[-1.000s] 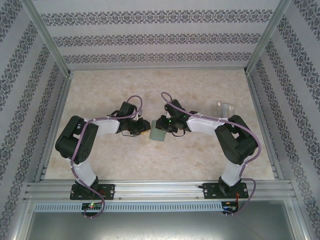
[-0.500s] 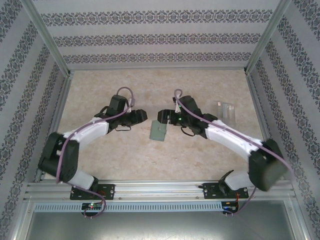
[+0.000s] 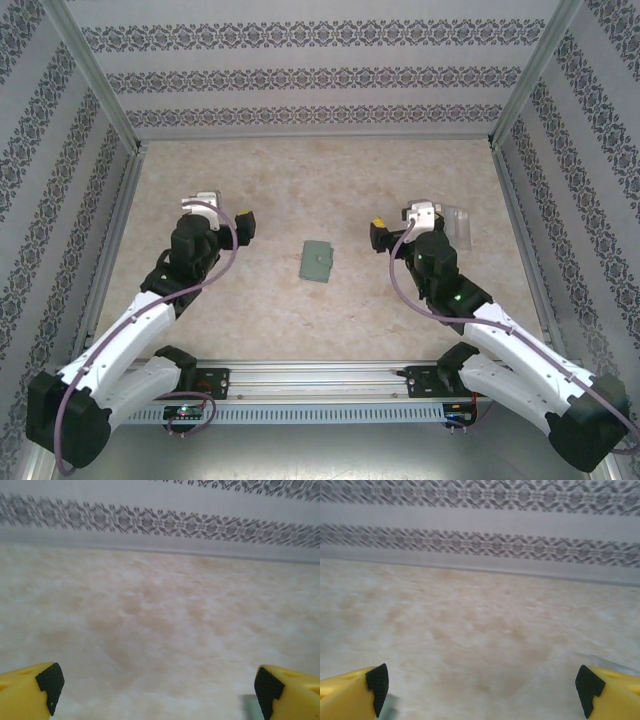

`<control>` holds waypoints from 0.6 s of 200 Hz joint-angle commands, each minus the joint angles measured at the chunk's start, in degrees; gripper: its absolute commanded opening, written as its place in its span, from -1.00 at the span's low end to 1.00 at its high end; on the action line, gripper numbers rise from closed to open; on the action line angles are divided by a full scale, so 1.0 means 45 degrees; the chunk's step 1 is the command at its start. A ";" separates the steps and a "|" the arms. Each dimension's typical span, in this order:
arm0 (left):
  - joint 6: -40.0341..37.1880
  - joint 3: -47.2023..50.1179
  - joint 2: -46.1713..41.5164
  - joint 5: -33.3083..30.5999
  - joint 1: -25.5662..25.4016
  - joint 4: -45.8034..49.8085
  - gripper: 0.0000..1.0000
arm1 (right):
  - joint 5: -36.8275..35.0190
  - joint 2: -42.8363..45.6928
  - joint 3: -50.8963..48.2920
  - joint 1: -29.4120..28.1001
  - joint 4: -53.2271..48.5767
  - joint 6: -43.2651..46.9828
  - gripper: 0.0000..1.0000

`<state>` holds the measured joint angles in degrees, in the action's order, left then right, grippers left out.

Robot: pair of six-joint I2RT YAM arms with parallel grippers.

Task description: Put the credit cards into the card holder

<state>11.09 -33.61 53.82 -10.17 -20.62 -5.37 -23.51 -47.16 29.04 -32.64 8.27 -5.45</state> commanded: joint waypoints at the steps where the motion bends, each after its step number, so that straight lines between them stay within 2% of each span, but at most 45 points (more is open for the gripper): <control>1: -0.3698 0.1811 0.0973 -0.1159 0.0225 -0.4174 0.99 | -0.0095 0.0316 -0.1381 0.1068 0.2838 0.2010 0.97; 12: -0.3580 0.2040 0.1573 -0.0437 0.0824 -0.4419 0.99 | 0.0625 -0.0037 -0.1994 0.1927 0.4035 0.1959 0.96; 24: -0.3244 0.1862 0.2050 0.0431 0.1469 -0.4025 0.99 | 0.1274 -0.0592 -0.2391 0.2833 0.3766 0.1383 0.96; 47: -0.3417 0.2288 0.3191 0.0288 0.2192 -0.5942 0.99 | 0.1515 -0.1763 -0.2734 0.3664 0.4486 0.1448 0.96; 58: -0.3161 0.2242 0.3809 0.0504 0.2733 -0.6189 0.99 | 0.1671 -0.2319 -0.2783 0.4030 0.4905 0.1330 0.96; 74: -0.2913 0.1986 0.4584 0.1214 0.3345 -0.6176 0.99 | 0.2731 -0.3348 -0.2874 0.4862 0.5728 0.0944 0.96; 100: -0.2456 0.2235 0.5628 0.1841 0.4144 -0.7361 0.99 | 0.3230 -0.5130 -0.2982 0.5313 0.7878 0.0901 0.97; 120: -0.2354 0.2342 0.6648 0.2415 0.4606 -0.8698 0.99 | 0.3480 -0.5895 -0.2253 0.5419 0.7485 0.1592 0.96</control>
<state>-0.95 -23.77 79.81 -4.14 -2.48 -33.43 -11.46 -70.54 16.51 -8.73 35.62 -0.21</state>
